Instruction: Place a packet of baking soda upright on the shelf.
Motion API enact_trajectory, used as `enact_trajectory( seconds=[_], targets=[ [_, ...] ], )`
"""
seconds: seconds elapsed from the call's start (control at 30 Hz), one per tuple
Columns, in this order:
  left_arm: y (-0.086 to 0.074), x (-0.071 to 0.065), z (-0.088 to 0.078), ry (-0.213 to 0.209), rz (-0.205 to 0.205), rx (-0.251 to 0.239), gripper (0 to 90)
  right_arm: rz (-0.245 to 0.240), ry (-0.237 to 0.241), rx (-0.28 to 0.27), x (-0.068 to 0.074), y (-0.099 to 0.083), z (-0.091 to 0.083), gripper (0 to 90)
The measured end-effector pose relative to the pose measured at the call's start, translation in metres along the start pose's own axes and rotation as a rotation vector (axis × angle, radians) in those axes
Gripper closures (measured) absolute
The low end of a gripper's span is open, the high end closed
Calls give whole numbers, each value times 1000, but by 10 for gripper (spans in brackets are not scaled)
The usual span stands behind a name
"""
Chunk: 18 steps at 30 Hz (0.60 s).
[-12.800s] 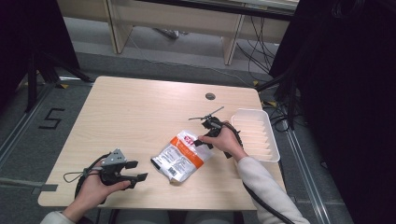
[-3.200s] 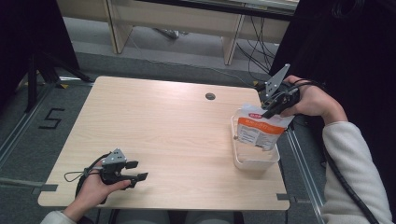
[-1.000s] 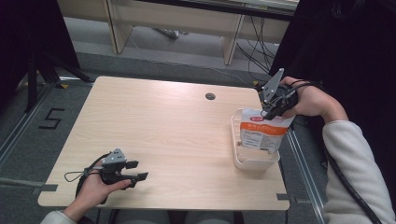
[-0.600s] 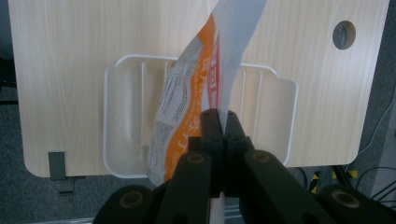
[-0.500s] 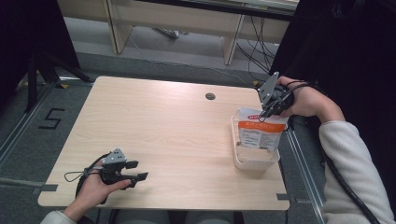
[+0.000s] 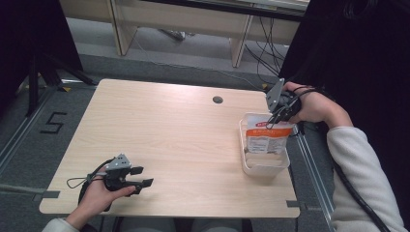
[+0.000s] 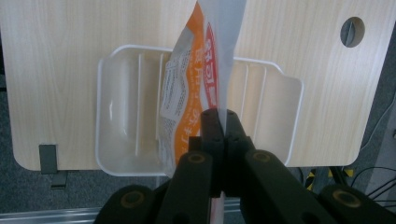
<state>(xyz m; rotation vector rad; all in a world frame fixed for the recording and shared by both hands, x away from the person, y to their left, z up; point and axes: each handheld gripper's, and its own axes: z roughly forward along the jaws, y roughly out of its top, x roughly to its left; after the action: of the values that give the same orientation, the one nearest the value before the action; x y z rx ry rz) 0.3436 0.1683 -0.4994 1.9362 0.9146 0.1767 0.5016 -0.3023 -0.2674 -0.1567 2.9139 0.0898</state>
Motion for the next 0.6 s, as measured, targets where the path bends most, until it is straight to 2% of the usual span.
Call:
enact_trajectory(
  seconds=[0.03, 0.07, 0.1, 0.13, 0.17, 0.23, 0.27, 0.3, 0.33, 0.37, 0.4, 0.43, 0.47, 0.5, 0.53, 0.6],
  targets=[
    [0, 0, 0, 1, -2, 1, 344, -11, -2, -3, -1, 0, 0, 900],
    [0, 0, 0, 1, -1, 2, 344, 27, 0, 4, 0, -1, 0, 892],
    [0, 0, 0, 1, 0, 2, 344, 57, -4, 1, 1, -1, -2, 845],
    [0, 0, 0, 2, -1, 1, 344, 54, -30, -20, -1, -1, -4, 788],
    [0, 0, 0, 3, -3, 0, 344, 76, -47, -38, -1, 0, -8, 739],
    [0, 0, 0, 0, 1, 0, 344, 123, -61, -66, 0, 0, -15, 701],
    [0, 0, 0, -2, 0, -3, 344, 93, -72, -93, -1, 0, -16, 694],
    [0, 0, 0, 1, 1, -4, 344, 138, -65, -96, 2, 0, -18, 680],
    [0, 0, 0, 1, 0, -5, 344, 142, -61, -102, 3, 0, -19, 661],
    [0, 0, 0, 1, 0, -5, 344, 168, -74, -108, 6, 0, -19, 644],
    [0, 0, 0, 1, 1, -5, 344, 148, -86, -134, 6, 0, -19, 635],
    [0, 0, 0, 1, 0, -5, 344, 217, -87, -133, 12, 1, -20, 625],
    [0, 0, 0, 2, 1, -4, 344, 216, -103, -168, 13, 1, -20, 617],
    [0, 0, 0, 2, 1, -4, 344, 237, -118, -200, 16, 1, -21, 613],
    [0, 0, 0, 0, 1, -5, 344, 222, -118, -239, 18, 2, -21, 604],
    [0, -1, 0, 4, -3, -3, 344, 256, -112, -277, 25, 4, -20, 596]
  ],
)
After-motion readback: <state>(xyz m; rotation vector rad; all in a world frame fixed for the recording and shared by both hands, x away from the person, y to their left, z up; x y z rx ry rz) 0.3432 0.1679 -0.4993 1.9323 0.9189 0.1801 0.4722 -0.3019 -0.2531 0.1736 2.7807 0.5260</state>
